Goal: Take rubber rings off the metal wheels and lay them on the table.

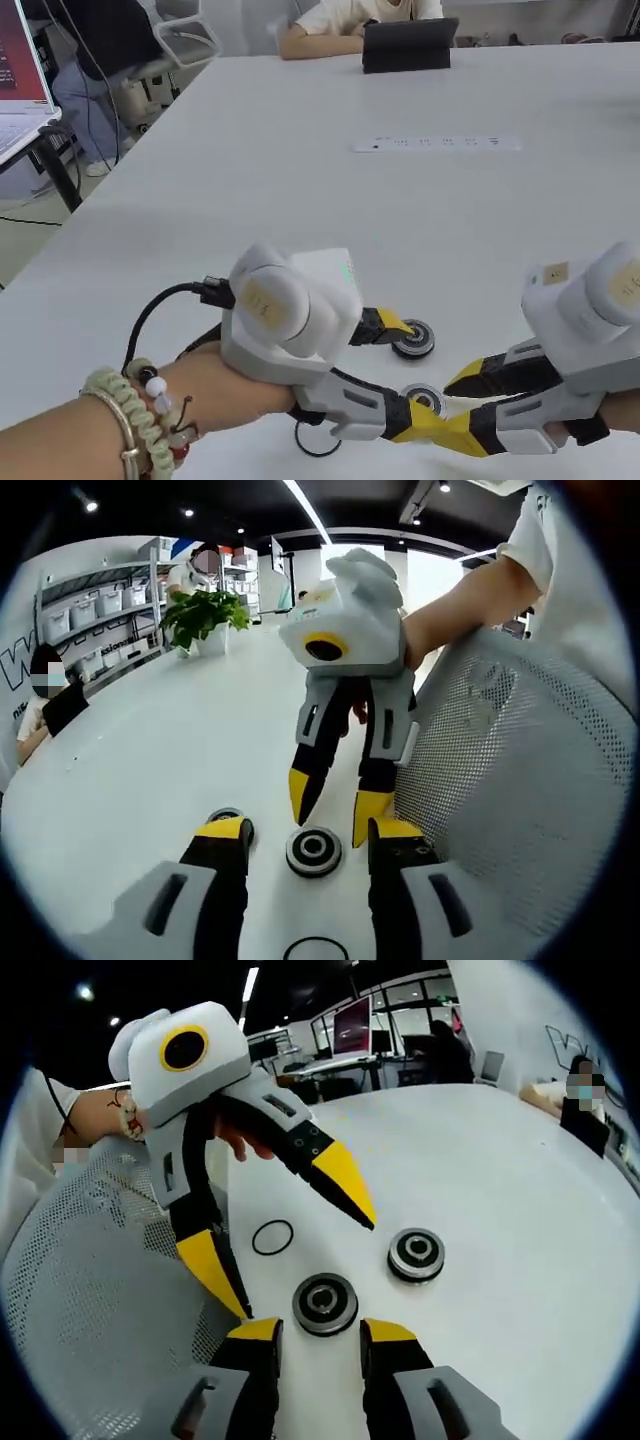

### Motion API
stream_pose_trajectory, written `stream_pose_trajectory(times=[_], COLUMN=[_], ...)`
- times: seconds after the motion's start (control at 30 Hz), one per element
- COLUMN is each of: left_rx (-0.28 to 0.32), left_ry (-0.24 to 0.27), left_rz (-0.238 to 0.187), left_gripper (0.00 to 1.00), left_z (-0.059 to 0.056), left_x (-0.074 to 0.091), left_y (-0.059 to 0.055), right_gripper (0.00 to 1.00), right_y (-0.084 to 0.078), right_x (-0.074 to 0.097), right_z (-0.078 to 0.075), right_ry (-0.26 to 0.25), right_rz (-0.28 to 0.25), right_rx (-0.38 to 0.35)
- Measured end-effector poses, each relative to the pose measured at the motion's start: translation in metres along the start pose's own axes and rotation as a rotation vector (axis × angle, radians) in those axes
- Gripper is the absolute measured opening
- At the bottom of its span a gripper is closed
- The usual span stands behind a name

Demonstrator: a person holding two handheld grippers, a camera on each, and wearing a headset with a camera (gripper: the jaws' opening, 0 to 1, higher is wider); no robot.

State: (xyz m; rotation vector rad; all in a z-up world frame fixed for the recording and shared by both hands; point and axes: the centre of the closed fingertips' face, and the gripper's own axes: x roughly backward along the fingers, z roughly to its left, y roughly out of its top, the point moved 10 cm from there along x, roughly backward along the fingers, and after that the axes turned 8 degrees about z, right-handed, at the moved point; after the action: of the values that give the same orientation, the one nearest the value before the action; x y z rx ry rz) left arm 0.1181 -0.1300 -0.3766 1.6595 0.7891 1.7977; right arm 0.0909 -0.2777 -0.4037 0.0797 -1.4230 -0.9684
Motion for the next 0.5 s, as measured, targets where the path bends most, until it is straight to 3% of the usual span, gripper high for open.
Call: stream_pose_trajectory(times=[0.1,0.4,0.5], left_rx=[-0.027,0.062,0.054], left_ry=[0.009,-0.025,-0.026], left_rz=[0.019,0.022,0.03], left_gripper=[0.37,0.28,0.25], left_z=[-0.001,0.0,-0.001], left_x=[-0.004,-0.012,-0.013], left_y=[-0.004,-0.015,-0.017], right_gripper=[0.28,0.25,0.24], right_y=[-0.001,-0.001,-0.003], right_x=[-0.002,-0.005,-0.005], right_z=[0.002,0.001,0.002], right_ry=[0.001,-0.006,-0.005], right_rz=[0.013,0.027,0.045], right_rx=[0.018,0.039,0.041])
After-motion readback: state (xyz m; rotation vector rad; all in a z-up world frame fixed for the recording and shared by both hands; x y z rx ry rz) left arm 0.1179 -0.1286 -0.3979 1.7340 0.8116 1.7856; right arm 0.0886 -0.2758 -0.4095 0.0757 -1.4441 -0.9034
